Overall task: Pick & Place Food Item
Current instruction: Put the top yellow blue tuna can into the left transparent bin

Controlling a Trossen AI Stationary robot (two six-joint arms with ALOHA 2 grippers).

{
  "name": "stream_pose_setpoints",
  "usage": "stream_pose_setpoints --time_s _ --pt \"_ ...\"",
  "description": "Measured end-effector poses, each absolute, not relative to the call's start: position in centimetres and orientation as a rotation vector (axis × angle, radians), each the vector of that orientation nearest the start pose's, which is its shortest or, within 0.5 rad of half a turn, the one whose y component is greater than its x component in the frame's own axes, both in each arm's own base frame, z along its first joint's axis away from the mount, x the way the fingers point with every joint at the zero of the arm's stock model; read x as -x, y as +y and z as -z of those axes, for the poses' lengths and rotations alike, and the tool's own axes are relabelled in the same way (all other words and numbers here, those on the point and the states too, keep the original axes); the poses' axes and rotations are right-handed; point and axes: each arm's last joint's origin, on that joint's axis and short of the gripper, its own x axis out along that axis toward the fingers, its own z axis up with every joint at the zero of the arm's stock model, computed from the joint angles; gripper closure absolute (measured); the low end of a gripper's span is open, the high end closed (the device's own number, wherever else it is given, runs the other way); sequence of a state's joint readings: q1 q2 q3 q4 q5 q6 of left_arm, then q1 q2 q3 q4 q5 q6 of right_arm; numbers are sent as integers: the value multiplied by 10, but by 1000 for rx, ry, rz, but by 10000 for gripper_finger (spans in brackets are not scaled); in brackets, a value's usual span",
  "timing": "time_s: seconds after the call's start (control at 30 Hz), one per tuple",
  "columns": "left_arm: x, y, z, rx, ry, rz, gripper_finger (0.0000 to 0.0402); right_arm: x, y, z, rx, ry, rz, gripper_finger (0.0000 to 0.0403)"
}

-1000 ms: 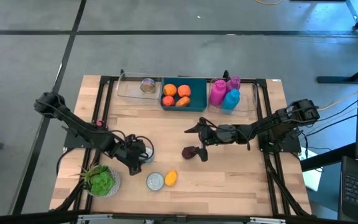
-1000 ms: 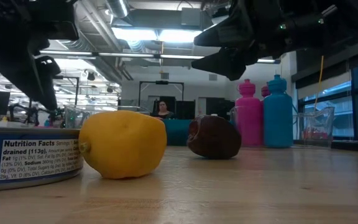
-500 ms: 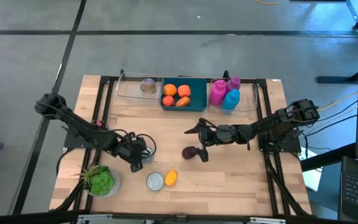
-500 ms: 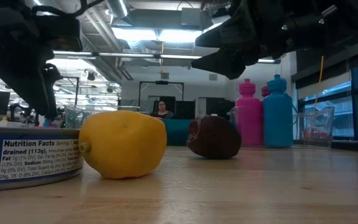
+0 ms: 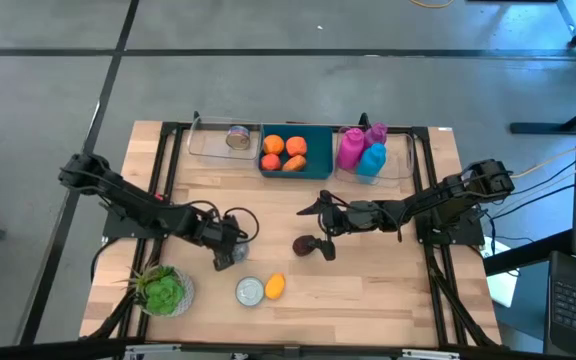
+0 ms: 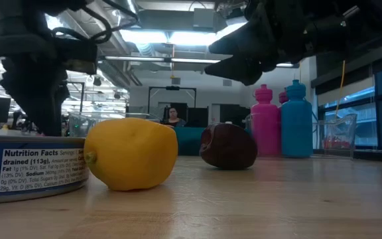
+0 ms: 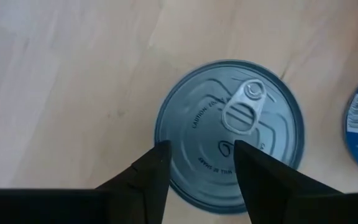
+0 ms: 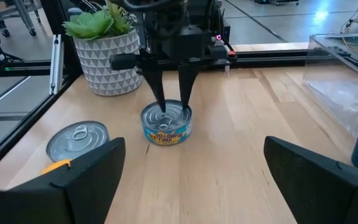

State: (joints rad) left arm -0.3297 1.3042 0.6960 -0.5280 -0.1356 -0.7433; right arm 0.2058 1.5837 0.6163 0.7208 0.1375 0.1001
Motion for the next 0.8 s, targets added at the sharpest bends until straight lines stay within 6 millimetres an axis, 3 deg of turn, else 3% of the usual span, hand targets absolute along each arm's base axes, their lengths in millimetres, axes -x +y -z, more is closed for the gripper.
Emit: stream_pose_setpoints --time_s 0.4,0.8 --pt "-218 -59 -178 384 1110 -275 236 -299 58 -174 -55 266 -55 21" --pt "-230 -31 -169 319 1094 -409 240 -299 58 -174 -69 267 -53 21"
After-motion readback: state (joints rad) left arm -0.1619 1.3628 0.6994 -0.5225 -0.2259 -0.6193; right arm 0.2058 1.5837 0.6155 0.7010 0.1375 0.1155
